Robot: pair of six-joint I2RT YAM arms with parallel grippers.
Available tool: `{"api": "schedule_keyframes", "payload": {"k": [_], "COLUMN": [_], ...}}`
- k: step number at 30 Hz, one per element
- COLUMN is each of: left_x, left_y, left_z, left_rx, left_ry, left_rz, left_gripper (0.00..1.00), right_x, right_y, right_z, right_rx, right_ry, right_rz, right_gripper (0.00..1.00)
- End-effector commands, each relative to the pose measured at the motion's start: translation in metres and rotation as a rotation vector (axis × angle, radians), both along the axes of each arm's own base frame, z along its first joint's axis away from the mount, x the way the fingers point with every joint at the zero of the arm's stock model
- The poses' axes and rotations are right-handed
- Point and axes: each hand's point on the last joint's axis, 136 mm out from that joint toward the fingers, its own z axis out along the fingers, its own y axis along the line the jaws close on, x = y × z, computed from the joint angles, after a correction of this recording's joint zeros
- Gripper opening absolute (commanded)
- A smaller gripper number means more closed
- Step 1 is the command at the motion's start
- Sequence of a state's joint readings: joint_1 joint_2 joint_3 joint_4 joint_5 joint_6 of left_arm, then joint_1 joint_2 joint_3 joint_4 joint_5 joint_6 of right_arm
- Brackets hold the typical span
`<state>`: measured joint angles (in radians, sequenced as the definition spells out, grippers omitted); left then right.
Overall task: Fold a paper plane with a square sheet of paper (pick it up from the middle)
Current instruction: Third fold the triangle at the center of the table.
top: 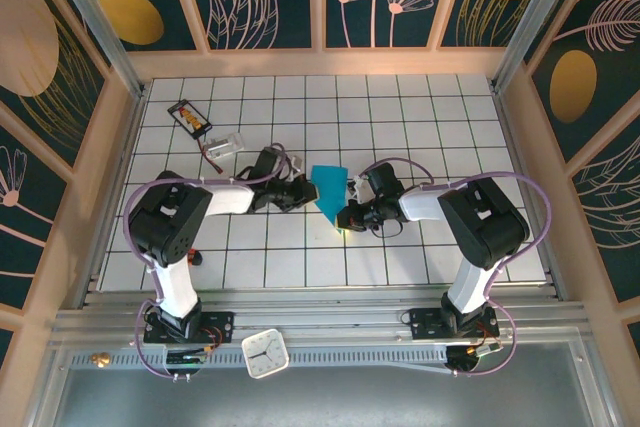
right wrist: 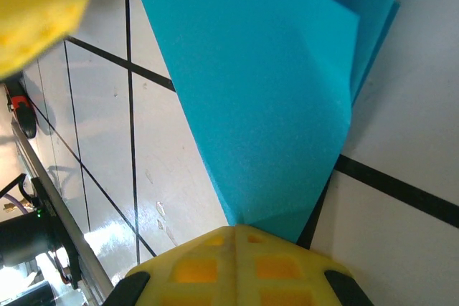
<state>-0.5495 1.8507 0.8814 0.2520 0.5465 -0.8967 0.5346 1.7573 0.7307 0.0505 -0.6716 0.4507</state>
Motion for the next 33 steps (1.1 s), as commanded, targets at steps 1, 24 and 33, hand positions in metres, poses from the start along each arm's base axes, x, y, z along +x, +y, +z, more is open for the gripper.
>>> {"api": "schedule_keyframes", "payload": {"k": [1, 24, 33], "left_x": [-0.007, 0.039, 0.058], "left_y": [-0.013, 0.033, 0.041], "left_z": [0.014, -0.049, 0.004], "left_rx": [-0.073, 0.116, 0.09], "left_ry": [-0.011, 0.037, -0.075], "left_rz": [-0.005, 0.095, 0.136], "left_gripper": [0.0, 0.0, 0.1], "right_x": [-0.033, -0.035, -0.043], "right_y": [-0.06, -0.063, -0.068], "right_z": [-0.066, -0.069, -0.062], "right_rx": [-0.331, -0.35, -0.346], "right_ry": [0.138, 0.138, 0.131], "right_rz": [-0.06, -0.05, -0.039], "right_gripper": [0.0, 0.0, 0.0]}}
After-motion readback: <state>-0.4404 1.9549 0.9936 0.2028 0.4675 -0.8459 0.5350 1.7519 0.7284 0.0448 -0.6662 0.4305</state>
